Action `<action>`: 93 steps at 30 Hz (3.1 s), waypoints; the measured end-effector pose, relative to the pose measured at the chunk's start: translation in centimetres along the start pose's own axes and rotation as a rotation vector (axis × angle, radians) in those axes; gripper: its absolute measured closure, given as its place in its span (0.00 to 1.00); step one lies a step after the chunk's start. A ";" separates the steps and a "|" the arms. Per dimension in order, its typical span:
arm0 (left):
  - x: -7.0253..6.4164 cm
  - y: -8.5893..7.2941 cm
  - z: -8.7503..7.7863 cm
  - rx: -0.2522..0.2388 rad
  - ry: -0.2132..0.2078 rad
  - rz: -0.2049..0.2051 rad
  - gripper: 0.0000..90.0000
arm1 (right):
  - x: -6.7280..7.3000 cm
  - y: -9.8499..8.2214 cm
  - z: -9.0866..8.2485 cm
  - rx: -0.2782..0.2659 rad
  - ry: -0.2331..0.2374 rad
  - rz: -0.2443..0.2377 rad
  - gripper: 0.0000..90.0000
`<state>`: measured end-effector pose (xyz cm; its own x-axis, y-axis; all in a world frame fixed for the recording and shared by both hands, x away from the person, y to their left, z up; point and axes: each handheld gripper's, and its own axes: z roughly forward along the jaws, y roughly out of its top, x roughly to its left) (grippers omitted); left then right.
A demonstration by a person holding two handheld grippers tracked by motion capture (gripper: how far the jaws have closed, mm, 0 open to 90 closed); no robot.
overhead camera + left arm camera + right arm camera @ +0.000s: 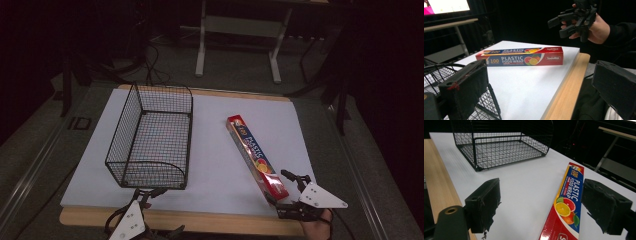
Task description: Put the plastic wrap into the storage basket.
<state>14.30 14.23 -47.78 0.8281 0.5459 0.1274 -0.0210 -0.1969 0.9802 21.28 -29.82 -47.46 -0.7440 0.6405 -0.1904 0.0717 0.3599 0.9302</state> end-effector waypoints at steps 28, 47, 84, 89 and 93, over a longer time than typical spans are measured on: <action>-0.4 0.1 -0.7 -0.004 0.002 0.000 0.01 | -0.3 1.6 1.9 0.081 -0.012 0.011 0.15; -0.6 0.1 -0.8 0.004 -0.012 0.004 0.01 | -3.0 3.3 5.6 0.159 -0.052 -0.001 0.15; -0.8 0.2 -0.6 0.011 -0.046 0.030 0.01 | -6.8 3.5 12.7 0.455 -0.121 0.181 0.11; -0.8 0.2 -0.5 0.012 -0.049 0.032 0.01 | -7.3 3.3 13.7 0.512 -0.130 0.245 0.11; -0.9 0.2 -0.5 0.001 -0.062 0.029 0.01 | -7.6 3.1 14.5 0.582 -0.126 0.276 0.15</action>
<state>13.27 14.14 -47.64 0.8601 0.4888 0.1460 -0.0450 -0.2124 0.9762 36.77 -23.72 -47.65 -0.5659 0.8236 -0.0375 0.6227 0.4568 0.6353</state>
